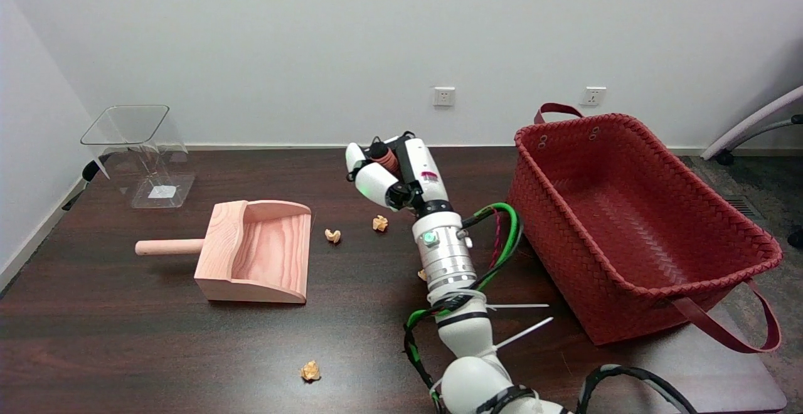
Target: Sweep the paper balls into the dustpan.
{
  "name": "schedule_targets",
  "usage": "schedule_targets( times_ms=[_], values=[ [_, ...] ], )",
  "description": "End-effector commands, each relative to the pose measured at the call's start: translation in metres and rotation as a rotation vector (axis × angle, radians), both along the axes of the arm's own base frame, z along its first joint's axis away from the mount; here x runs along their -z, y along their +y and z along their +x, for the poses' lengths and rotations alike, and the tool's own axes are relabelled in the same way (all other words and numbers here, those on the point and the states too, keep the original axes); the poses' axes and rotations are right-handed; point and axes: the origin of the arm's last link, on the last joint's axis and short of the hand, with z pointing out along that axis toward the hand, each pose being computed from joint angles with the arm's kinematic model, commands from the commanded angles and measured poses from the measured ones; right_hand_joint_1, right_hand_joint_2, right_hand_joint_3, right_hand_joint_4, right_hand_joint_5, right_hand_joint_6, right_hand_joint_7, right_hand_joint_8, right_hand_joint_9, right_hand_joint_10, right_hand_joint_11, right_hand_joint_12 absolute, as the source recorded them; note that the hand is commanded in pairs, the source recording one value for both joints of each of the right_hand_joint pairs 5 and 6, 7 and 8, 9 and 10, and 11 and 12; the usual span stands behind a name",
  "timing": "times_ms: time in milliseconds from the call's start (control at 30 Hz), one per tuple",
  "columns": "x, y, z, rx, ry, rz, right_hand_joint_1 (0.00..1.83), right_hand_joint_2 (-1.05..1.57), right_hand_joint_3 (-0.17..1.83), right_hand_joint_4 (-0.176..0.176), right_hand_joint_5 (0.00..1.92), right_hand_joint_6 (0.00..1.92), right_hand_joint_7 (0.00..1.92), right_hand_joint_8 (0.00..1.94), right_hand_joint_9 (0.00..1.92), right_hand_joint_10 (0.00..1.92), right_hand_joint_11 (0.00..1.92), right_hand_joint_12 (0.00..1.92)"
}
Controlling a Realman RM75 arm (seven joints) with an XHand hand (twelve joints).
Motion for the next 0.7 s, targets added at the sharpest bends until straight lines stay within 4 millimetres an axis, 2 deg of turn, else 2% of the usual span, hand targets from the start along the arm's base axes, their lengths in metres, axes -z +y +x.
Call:
schedule_targets(
  times_ms=[33, 233, 700],
  values=[
    [0.036, -0.011, -0.007, 0.031, -0.038, 0.047, 0.96, 1.57, 1.08, 0.000, 1.92, 1.92, 1.92, 1.92, 1.92, 1.92, 1.92, 1.92],
    [0.047, -0.016, -0.012, 0.035, -0.084, 0.077, 0.93, 1.57, 1.16, 0.000, 1.92, 1.92, 1.92, 1.92, 1.92, 1.92, 1.92, 1.92],
    [0.067, -0.035, -0.004, 0.033, -0.105, 0.119, 0.92, 1.57, 1.10, 0.000, 1.92, 1.92, 1.92, 1.92, 1.92, 1.92, 1.92, 1.92]
  ],
)
